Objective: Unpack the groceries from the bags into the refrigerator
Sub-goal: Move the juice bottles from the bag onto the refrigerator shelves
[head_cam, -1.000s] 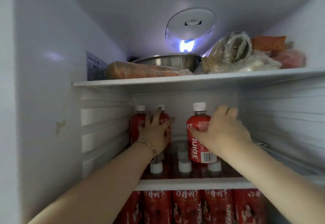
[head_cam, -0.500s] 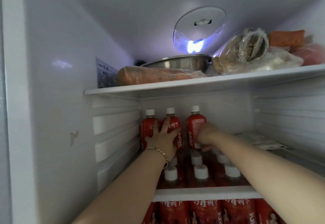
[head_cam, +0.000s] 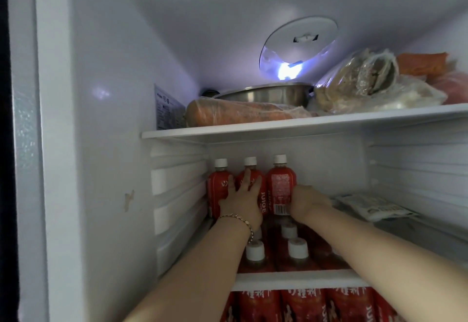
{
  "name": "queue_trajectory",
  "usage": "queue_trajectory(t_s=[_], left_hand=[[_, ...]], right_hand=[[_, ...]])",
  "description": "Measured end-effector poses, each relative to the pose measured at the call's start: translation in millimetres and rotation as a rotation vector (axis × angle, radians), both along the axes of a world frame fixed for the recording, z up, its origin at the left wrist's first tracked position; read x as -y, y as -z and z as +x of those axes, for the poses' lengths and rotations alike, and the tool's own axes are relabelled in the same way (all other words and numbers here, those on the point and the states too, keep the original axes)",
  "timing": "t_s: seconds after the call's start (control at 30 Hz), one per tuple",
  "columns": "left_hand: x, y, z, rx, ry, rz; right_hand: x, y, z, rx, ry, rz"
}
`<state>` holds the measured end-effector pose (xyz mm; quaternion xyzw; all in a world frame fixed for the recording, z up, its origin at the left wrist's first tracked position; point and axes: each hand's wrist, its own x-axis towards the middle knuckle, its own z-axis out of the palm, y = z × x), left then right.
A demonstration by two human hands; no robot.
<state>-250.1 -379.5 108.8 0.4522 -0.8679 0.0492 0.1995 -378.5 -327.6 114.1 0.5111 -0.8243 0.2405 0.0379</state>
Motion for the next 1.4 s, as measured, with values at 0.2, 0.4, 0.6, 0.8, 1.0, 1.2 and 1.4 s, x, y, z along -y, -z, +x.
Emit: queue_trajectory(t_s=[0.2, 0.4, 0.6, 0.8, 1.0, 1.2, 1.4], left_hand=[[-18.6, -15.8, 13.5, 0.054, 0.005, 0.145], [-110.5, -37.6, 44.3, -0.029, -0.128, -0.008], [-221.8, -18.7, 112.6, 0.012, -0.366, 0.211], [-344.9, 29.5, 207.1, 0.017, -0.780, 0.475], [-521.0, 82.0, 298.2, -0.061, -1.221, 0.458], [-746.5, 136.9, 337.0, -0.102, -1.632, 0.398], [-1004.2, 182.3, 329.6, -0.231, -1.948, 0.418]], right_hand=[[-42.1, -3.6, 13.6, -0.086, -0.180, 0.094], [-92.6, -15.1, 34.4, -0.027, -0.480, 0.114], [-151.6, -14.0, 95.4, -0.044, -0.837, 0.008], [-230.1, 20.9, 200.0, -0.082, -1.248, 0.119], [-376.4, 73.0, 317.7, -0.318, -1.646, 0.224], [-555.8, 128.6, 395.7, -0.392, -1.968, 0.205], [-786.7, 179.5, 444.5, -0.616, -2.247, 0.046]])
